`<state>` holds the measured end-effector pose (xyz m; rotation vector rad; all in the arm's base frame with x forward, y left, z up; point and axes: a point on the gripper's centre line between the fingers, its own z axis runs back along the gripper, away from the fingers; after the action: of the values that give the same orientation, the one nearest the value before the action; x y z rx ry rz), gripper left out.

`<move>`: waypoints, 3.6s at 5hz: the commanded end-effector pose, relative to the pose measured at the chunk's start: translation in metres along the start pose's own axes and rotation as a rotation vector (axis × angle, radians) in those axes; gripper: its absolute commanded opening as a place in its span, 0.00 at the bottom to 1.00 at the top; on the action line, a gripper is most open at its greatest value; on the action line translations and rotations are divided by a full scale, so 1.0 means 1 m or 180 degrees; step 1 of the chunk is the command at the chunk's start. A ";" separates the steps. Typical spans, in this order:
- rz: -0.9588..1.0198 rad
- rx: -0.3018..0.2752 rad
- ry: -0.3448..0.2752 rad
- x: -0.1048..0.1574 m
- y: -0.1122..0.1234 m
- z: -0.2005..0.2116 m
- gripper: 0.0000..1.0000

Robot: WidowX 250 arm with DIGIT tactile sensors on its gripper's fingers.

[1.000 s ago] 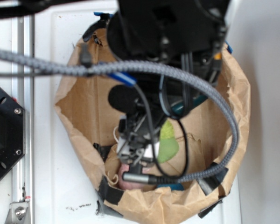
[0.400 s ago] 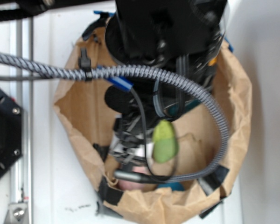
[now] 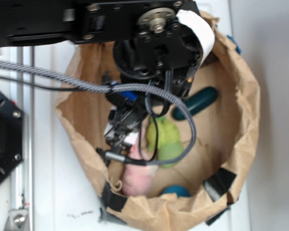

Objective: Grab the pink bunny.

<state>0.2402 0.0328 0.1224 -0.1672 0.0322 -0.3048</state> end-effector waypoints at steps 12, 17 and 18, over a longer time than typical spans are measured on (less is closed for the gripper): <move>-0.0334 -0.0471 -0.0279 0.044 -0.041 -0.069 1.00; -0.0793 -0.0567 0.0028 0.036 -0.043 -0.076 0.00; -0.0954 -0.0510 0.0007 0.033 -0.033 -0.060 0.00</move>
<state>0.2502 -0.0196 0.0508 -0.3615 0.1050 -0.6030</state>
